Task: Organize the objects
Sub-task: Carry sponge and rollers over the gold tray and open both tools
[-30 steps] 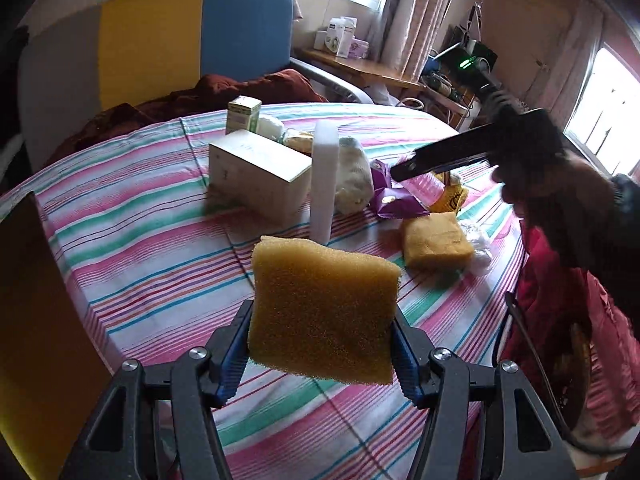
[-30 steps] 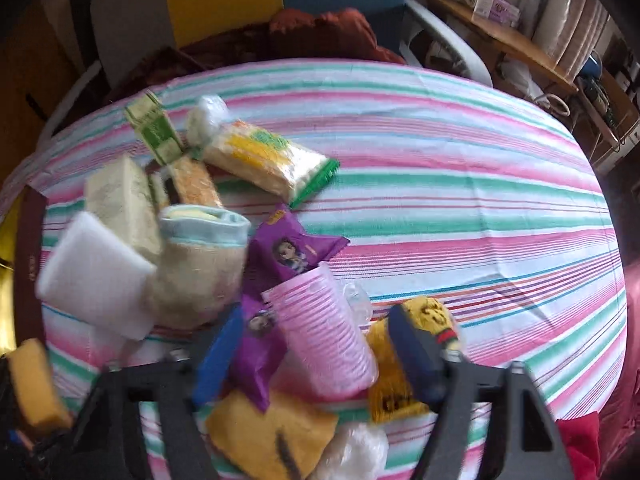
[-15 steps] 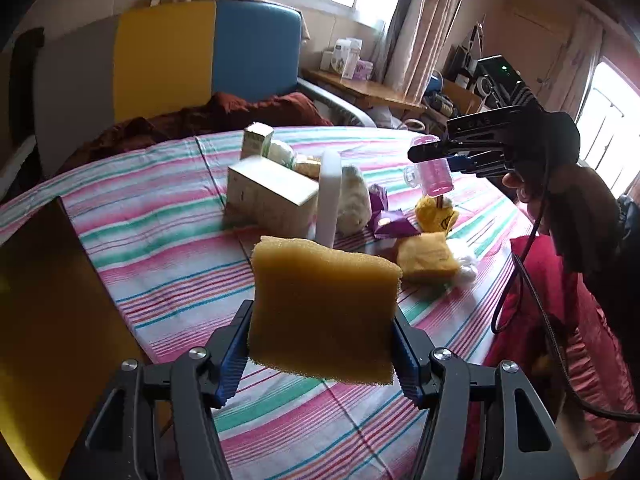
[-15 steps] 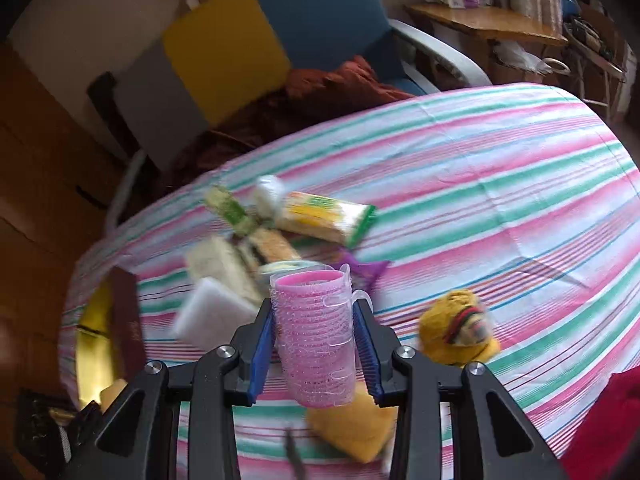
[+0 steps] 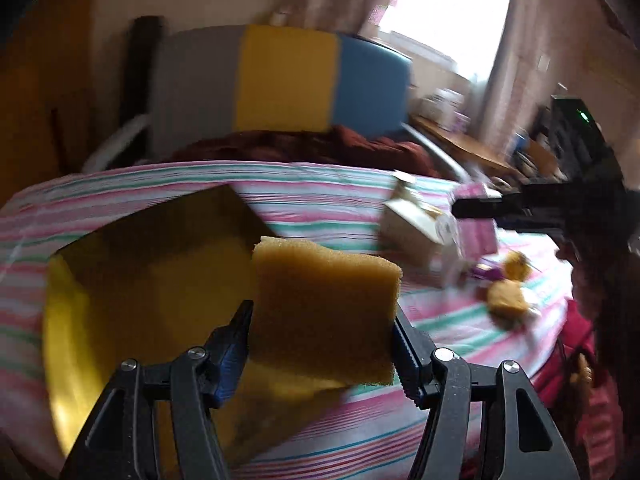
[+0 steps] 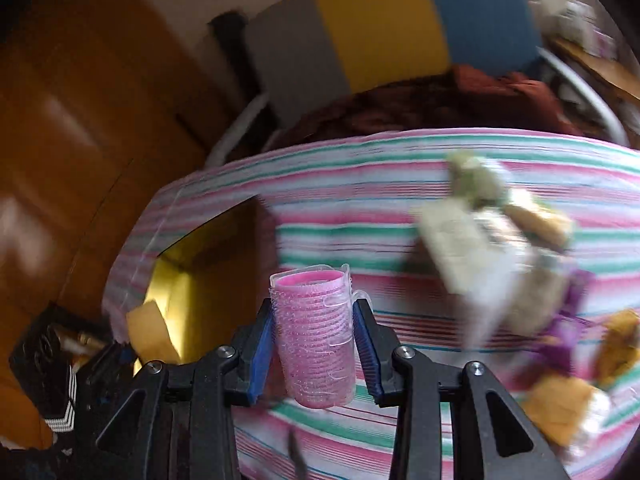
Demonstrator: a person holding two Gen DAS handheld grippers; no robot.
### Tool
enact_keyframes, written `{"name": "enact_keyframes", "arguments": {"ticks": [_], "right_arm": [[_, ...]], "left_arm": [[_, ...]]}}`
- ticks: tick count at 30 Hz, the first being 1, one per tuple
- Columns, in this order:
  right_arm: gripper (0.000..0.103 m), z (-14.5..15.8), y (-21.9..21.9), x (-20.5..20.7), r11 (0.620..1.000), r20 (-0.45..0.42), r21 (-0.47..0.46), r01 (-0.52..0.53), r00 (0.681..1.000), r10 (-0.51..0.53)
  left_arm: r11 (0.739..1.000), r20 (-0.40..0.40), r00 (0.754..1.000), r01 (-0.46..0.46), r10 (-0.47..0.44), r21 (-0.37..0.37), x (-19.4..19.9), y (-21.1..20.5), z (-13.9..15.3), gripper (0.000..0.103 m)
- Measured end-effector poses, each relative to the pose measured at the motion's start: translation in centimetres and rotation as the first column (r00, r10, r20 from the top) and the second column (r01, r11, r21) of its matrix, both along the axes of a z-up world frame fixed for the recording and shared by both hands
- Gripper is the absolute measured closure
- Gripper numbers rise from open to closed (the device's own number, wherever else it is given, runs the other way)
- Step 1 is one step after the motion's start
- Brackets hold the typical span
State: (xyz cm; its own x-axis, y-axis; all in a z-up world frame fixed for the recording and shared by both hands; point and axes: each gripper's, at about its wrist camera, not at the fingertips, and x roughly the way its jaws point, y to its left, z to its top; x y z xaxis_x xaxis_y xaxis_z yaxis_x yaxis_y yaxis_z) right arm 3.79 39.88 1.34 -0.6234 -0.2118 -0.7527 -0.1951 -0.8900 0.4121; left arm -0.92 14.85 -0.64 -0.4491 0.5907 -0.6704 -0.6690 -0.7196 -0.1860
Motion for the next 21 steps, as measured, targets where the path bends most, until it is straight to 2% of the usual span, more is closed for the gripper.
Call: {"name": "enact_keyframes", "arguments": {"ticks": [3,6,8,10,12,14,17,21], "right_arm": [[0.065,-0.6,-4.4,-2.8,0.995,0.005,-0.019,-0.097,0.995,0.097],[0.064,-1.4,-8.8,-4.9,0.98,0.016,-0.027,-0.199,0.98,0.199],[0.058,-1.8,-11.4,-5.8,0.968,0.02,-0.017,-0.249,0.968,0.249],[0.041,-2.1,-13.6,-6.4,0.961,0.027,0.018,-0.277,0.961,0.277],[0.03,-2.4,-15.2,-6.8,0.955,0.027,0.036,-0.294,0.956,0.293],[0.026,-2.5,-16.3,-7.1,0.951,0.024,0.061,-0.302,0.953,0.301],[0.019,-2.6,-17.1,-6.9,0.943,0.006,0.136,-0.302,0.953,0.304],[0.016,-1.7,-18.2,-5.3,0.917,-0.063,0.321,-0.235,0.961,0.269]], "left_arm": [[0.994,-0.012,0.994,-0.111,0.111,-0.021,-1.4,-3.5,-0.3,0.039],[0.976,-0.007,0.977,-0.215,0.215,-0.036,-2.5,-7.2,-1.0,0.038],[0.959,-0.011,0.96,-0.28,0.279,-0.053,-3.0,-9.4,-1.5,0.036],[0.942,-0.012,0.944,-0.329,0.329,-0.069,-3.3,-11.1,-1.9,0.03],[0.92,-0.019,0.923,-0.384,0.384,-0.08,-3.5,-12.5,-2.3,0.021],[0.907,-0.021,0.911,-0.413,0.413,-0.085,-3.5,-13.7,-2.5,0.016],[0.89,-0.028,0.894,-0.448,0.448,-0.087,-3.6,-14.2,-2.2,0.005],[0.865,-0.084,0.866,-0.498,0.493,-0.062,-3.6,-14.6,-1.4,0.0]]}}
